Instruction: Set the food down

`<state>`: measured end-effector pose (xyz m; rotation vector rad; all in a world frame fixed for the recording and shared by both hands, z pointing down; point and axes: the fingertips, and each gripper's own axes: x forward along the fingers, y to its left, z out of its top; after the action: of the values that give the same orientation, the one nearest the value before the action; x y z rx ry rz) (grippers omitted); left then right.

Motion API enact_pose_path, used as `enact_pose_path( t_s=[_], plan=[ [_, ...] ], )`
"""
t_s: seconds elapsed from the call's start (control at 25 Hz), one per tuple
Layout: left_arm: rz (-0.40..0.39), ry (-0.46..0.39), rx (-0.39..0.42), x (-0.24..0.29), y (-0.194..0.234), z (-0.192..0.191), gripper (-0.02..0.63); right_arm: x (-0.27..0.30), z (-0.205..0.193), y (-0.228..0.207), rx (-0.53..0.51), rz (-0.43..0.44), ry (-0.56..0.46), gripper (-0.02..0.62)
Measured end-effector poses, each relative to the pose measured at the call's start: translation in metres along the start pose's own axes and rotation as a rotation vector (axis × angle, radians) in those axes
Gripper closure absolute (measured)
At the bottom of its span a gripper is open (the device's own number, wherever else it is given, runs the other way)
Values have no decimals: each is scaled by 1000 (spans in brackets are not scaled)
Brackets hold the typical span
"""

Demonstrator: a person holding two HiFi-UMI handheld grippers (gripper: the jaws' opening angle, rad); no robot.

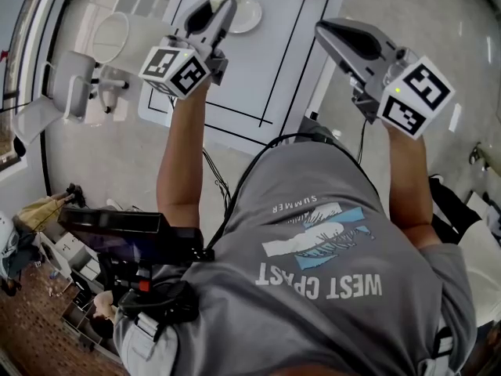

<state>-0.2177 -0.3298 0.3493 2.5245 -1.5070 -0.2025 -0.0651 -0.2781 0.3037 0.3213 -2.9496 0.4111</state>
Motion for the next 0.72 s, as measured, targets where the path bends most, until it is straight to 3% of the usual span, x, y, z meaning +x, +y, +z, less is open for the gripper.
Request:
enact_pose_path(
  t_s=[0.72],
  plan=[
    [98, 150, -65, 35, 67, -70, 499, 4, -16, -28, 56, 3, 13, 588]
  ],
)
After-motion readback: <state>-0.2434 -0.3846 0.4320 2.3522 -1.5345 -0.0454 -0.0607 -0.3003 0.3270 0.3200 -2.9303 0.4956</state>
